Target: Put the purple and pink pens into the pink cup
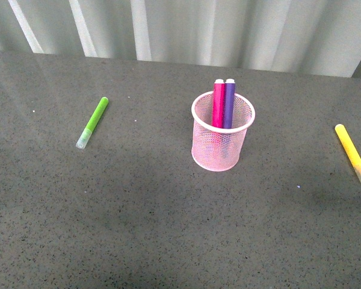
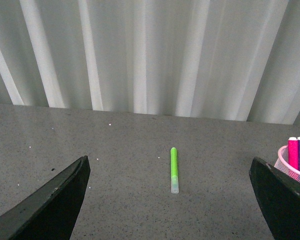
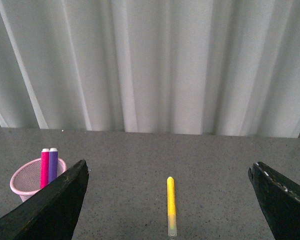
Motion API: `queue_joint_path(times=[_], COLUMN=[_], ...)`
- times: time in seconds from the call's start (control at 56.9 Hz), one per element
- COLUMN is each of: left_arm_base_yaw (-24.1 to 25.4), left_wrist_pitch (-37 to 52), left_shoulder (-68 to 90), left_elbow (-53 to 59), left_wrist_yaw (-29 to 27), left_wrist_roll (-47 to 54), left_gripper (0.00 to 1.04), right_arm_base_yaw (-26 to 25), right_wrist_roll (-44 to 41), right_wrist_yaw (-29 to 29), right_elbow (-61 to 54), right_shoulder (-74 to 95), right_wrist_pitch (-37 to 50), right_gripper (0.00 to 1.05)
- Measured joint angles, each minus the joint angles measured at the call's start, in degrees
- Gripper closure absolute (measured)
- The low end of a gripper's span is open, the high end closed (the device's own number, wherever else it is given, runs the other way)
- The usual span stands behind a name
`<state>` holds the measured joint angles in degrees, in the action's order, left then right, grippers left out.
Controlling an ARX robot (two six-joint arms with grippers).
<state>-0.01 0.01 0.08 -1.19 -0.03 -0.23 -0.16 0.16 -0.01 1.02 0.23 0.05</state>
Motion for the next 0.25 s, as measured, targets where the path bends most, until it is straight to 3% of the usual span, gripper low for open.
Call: queue_joint_path(times=[0.246], left_arm_base_yaw=[0.0], left_wrist_pitch=[0.0], left_shoulder=[0.0], left_elbow=[0.0], left_wrist_yaw=[0.0], left_wrist_roll=[0.0], left_gripper=[0.07], right_arm_base_yaw=[0.0], right_wrist_roll=[0.0], right_wrist_yaw=[0.0], right_elbow=[0.0], right_shoulder=[0.0], right_wrist_pitch=[0.0], right_gripper=[0.07])
